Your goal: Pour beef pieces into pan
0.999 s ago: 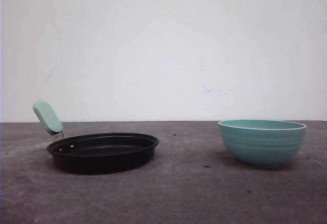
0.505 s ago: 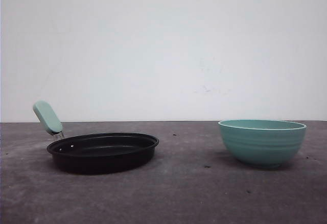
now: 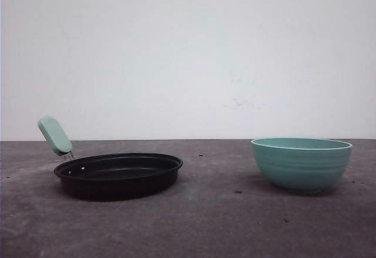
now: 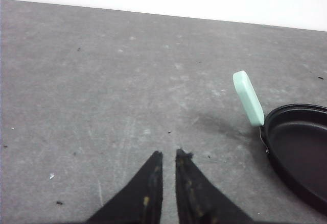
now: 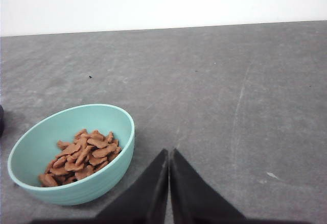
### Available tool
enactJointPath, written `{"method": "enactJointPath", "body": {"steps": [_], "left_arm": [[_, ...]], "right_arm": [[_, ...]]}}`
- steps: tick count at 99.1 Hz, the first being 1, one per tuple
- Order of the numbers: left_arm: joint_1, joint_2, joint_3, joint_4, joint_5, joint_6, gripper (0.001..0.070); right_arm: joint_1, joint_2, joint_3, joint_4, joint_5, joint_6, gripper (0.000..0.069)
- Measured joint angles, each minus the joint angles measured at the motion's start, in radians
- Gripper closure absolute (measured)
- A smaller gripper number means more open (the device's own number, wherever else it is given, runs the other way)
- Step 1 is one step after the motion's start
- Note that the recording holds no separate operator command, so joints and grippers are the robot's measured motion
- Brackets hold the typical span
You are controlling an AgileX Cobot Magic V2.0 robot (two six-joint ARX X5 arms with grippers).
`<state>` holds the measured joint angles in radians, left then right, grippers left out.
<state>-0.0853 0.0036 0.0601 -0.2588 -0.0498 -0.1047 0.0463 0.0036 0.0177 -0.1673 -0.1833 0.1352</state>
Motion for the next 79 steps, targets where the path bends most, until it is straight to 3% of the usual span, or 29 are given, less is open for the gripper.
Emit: {"method": "enactJointPath", "body": {"steps": [17, 30, 46, 63, 73, 79], "left_arm": [[0.000, 0.000, -0.003, 0.013, 0.000, 0.000, 0.0689], [0.000, 0.000, -0.005, 0.019, 0.003, -0.023, 0.0689], [0.000, 0.000, -0.006, 0.022, 0.009, -0.151, 0.0689], [0.000, 0.000, -0.003, 0.018, 0.092, -0.334, 0.0689], [0.000, 0.005, 0.043, -0.025, 0.163, -0.381, 0.0689], [0.000, 0.017, 0.105, -0.054, 0.179, -0.391, 0.0689]], "right_arm": [[0.000, 0.000, 0.000, 0.000, -0.001, 0.006, 0.0689], [0.000, 0.000, 0.000, 0.000, -0.024, 0.072, 0.0689], [0.000, 0.000, 0.000, 0.000, -0.018, 0.143, 0.0689], [0.000, 0.000, 0.000, 0.040, -0.047, 0.216, 0.0689], [0.000, 0.001, 0.031, 0.063, -0.088, 0.292, 0.0689], [0.000, 0.003, 0.081, 0.060, -0.100, 0.319, 0.0689]]}}
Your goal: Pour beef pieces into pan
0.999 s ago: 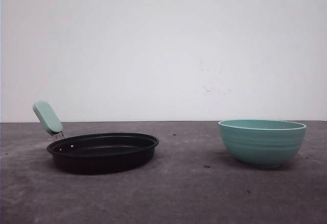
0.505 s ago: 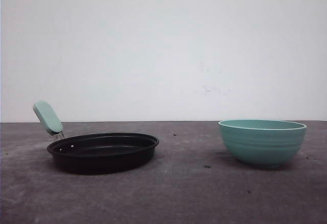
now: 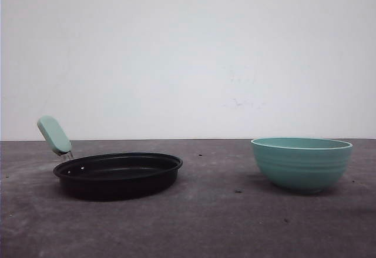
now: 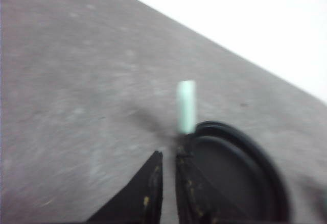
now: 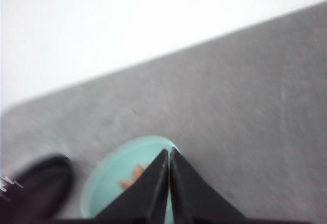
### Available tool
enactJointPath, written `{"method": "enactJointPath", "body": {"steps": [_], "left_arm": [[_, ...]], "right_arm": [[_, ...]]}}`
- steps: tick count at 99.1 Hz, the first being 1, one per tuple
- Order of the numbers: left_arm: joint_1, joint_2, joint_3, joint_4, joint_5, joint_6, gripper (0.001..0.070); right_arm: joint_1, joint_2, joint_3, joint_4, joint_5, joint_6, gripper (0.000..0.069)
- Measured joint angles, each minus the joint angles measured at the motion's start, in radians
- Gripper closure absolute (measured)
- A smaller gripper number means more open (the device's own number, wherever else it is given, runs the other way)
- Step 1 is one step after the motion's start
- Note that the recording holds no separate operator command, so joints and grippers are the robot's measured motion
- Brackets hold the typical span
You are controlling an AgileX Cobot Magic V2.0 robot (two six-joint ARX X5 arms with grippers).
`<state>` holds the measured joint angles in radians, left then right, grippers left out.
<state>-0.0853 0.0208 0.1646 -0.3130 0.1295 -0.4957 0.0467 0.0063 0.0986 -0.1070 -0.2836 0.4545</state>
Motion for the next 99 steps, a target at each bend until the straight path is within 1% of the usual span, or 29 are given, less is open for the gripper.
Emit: {"method": "enactJointPath", "body": {"steps": [11, 16, 22, 28, 36, 44, 54, 63, 70, 77, 82, 84, 88, 92, 99], "left_arm": [[0.000, 0.052, 0.154, -0.080, 0.006, -0.002, 0.0689], [0.000, 0.099, 0.230, -0.124, 0.008, 0.013, 0.0689], [0.000, 0.170, 0.319, -0.164, 0.008, 0.044, 0.0689], [0.000, 0.259, 0.422, -0.183, 0.011, 0.089, 0.0689], [0.000, 0.374, 0.569, -0.184, 0.035, 0.138, 0.0689], [-0.001, 0.489, 0.723, -0.188, 0.060, 0.164, 0.0689], [-0.001, 0.625, 0.903, -0.234, 0.071, 0.175, 0.0689], [-0.008, 0.722, 1.029, -0.290, 0.074, 0.182, 0.0689], [-0.019, 0.774, 1.087, -0.310, 0.077, 0.185, 0.0689], [-0.026, 0.789, 1.098, -0.321, 0.077, 0.186, 0.0688], [-0.031, 0.786, 1.098, -0.336, 0.079, 0.186, 0.0676], [-0.033, 0.784, 1.098, -0.341, 0.079, 0.186, 0.0663], [-0.037, 0.776, 1.098, -0.350, 0.079, 0.186, 0.0604], [-0.038, 0.769, 1.099, -0.354, 0.079, 0.187, 0.0508], [-0.038, 0.761, 1.099, -0.360, 0.079, 0.189, 0.0298]], "right_arm": [[0.000, 0.006, 0.145, -0.019, 0.006, 0.015, 0.0689], [0.000, 0.026, 0.222, -0.039, 0.019, 0.013, 0.0689], [0.000, 0.070, 0.322, -0.078, 0.025, -0.005, 0.0689], [0.000, 0.133, 0.428, -0.140, 0.025, -0.034, 0.0689], [0.000, 0.240, 0.581, -0.246, 0.026, -0.088, 0.0689], [0.000, 0.354, 0.732, -0.354, 0.026, -0.146, 0.0689], [0.000, 0.481, 0.900, -0.450, 0.026, -0.200, 0.0689], [0.000, 0.559, 1.006, -0.484, 0.026, -0.241, 0.0689], [0.000, 0.584, 1.041, -0.488, 0.026, -0.257, 0.0688], [0.000, 0.590, 1.046, -0.491, 0.026, -0.267, 0.0675], [0.000, 0.589, 1.046, -0.500, 0.026, -0.271, 0.0628], [0.000, 0.589, 1.047, -0.503, 0.026, -0.272, 0.0594], [0.000, 0.589, 1.046, -0.507, 0.026, -0.273, 0.0503], [0.000, 0.587, 1.047, -0.507, 0.026, -0.274, 0.0387], [0.000, 0.587, 1.047, -0.507, 0.026, -0.274, 0.0178]]}}
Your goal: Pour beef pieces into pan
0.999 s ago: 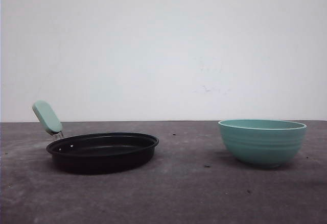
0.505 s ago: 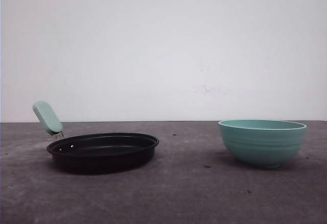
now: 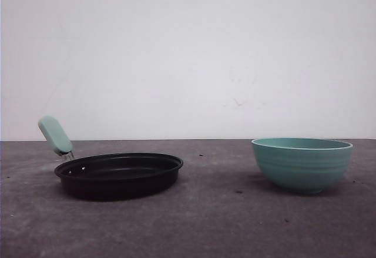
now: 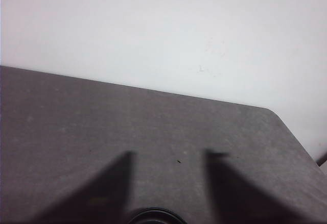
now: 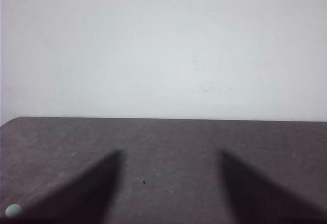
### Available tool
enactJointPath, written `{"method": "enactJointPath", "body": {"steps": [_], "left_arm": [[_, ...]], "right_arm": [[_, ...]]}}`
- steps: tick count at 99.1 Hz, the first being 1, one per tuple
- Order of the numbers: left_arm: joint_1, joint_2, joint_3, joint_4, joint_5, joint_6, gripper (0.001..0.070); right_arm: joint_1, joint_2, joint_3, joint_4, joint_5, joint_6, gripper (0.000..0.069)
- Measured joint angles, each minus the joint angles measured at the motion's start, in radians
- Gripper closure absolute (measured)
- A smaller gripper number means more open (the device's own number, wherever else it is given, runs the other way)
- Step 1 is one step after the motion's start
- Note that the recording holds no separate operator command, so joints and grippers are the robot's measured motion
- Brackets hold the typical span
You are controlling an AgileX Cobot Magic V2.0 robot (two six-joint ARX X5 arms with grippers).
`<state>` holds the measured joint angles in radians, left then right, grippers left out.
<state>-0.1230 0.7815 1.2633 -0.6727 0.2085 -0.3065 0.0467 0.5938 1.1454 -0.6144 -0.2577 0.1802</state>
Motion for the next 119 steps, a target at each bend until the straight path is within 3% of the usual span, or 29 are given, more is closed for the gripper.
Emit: {"method": "enactJointPath", "body": {"steps": [5, 9, 19, 35, 49, 63, 88, 101, 119], "left_arm": [[0.000, -0.006, 0.000, 0.000, 0.000, 0.001, 0.0155], [0.000, -0.011, 0.001, 0.000, 0.000, 0.002, 0.0083], [0.000, -0.011, 0.005, -0.012, -0.003, 0.003, 0.0017], [-0.015, -0.012, -0.016, -0.037, -0.019, 0.002, 0.0017], [-0.022, -0.022, -0.138, -0.015, -0.026, -0.002, 0.0017], [-0.021, -0.014, -0.351, 0.109, -0.016, -0.077, 0.0017], [-0.021, 0.130, -0.642, 0.391, 0.086, -0.261, 0.0017], [-0.022, 0.294, -0.658, 0.541, 0.159, -0.290, 0.0017], [-0.022, 0.507, -0.658, 0.703, 0.179, -0.336, 0.0021]], "right_arm": [[0.000, 0.000, 0.000, -0.001, 0.000, 0.000, 0.0063], [0.000, 0.000, 0.000, -0.002, 0.000, 0.000, 0.0006], [0.000, 0.000, 0.000, -0.002, 0.001, 0.000, 0.0008], [0.000, 0.000, 0.000, -0.002, 0.001, -0.001, 0.0008], [0.000, 0.000, 0.000, -0.010, 0.006, -0.001, 0.0008], [0.000, 0.000, 0.000, -0.048, 0.026, -0.001, 0.0008], [0.003, 0.000, 0.000, -0.077, 0.027, -0.009, 0.0008], [0.011, 0.000, 0.000, -0.079, 0.027, -0.020, 0.0008], [0.011, 0.000, 0.000, -0.105, 0.027, -0.021, 0.0008]]}}
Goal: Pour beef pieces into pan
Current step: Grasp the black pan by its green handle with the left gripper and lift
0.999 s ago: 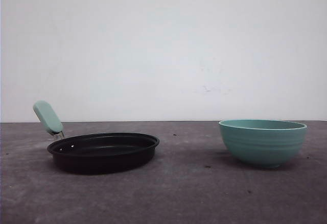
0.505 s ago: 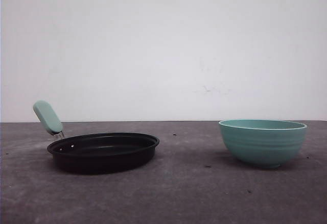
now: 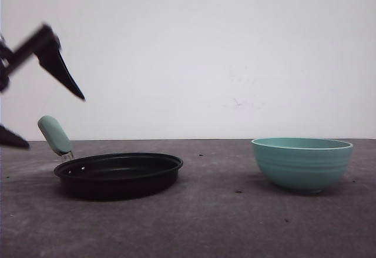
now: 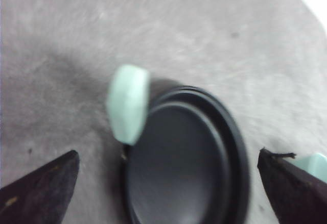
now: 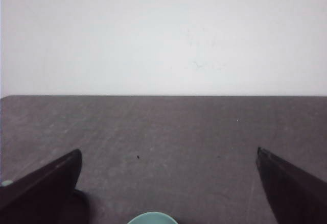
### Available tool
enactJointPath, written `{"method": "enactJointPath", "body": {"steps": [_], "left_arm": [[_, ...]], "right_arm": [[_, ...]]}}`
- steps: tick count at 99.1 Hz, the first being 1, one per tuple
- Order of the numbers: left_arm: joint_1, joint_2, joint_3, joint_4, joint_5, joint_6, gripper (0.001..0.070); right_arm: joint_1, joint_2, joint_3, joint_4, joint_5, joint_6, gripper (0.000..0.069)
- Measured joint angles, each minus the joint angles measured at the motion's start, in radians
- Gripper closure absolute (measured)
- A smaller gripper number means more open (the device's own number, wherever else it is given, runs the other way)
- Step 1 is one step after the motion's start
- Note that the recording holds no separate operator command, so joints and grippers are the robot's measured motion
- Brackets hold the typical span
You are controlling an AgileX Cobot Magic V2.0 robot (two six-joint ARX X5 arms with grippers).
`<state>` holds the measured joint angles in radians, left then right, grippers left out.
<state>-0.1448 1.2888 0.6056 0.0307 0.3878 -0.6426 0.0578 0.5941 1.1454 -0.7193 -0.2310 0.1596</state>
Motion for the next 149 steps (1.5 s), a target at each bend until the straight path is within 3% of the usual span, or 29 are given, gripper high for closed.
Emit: {"method": "enactJointPath", "body": {"steps": [17, 24, 31, 42, 47, 73, 98, 118, 139, 149], "left_arm": [[0.000, 0.138, 0.000, 0.112, 0.003, -0.052, 0.0045], [0.000, 0.178, 0.000, 0.156, 0.003, -0.072, 0.0099], [0.000, 0.203, 0.000, 0.200, 0.003, -0.087, 0.0239], [0.000, 0.218, 0.000, 0.251, 0.002, -0.095, 0.0555], [0.000, 0.218, 0.000, 0.259, 0.003, -0.091, 0.0628], [-0.003, 0.185, 0.000, 0.215, 0.023, -0.072, 0.0649], [-0.065, -0.073, 0.000, 0.035, 0.034, -0.002, 0.0649], [-0.129, -0.285, 0.000, -0.142, 0.040, 0.023, 0.0649], [-0.167, -0.436, 0.000, -0.252, 0.042, 0.025, 0.0649], [-0.174, -0.482, 0.000, -0.287, 0.042, 0.026, 0.0649]], "right_arm": [[0.000, 0.000, 0.000, -0.053, 0.000, -0.001, 0.0008], [0.000, 0.000, 0.000, -0.072, 0.000, -0.004, 0.0008], [0.000, 0.000, 0.000, -0.092, 0.000, -0.006, 0.0008], [0.000, 0.000, 0.000, -0.111, 0.000, -0.006, 0.0008], [0.000, 0.000, 0.000, -0.117, 0.000, -0.006, 0.0008], [0.000, 0.007, -0.006, -0.146, 0.022, -0.023, 0.0008], [0.000, 0.130, -0.129, -0.130, 0.021, -0.033, 0.0013], [0.000, 0.348, -0.283, 0.013, -0.054, -0.023, 0.0161], [0.000, 0.585, -0.290, 0.204, -0.178, 0.030, 0.0268], [0.000, 0.681, -0.290, 0.245, -0.188, 0.060, 0.0308]]}}
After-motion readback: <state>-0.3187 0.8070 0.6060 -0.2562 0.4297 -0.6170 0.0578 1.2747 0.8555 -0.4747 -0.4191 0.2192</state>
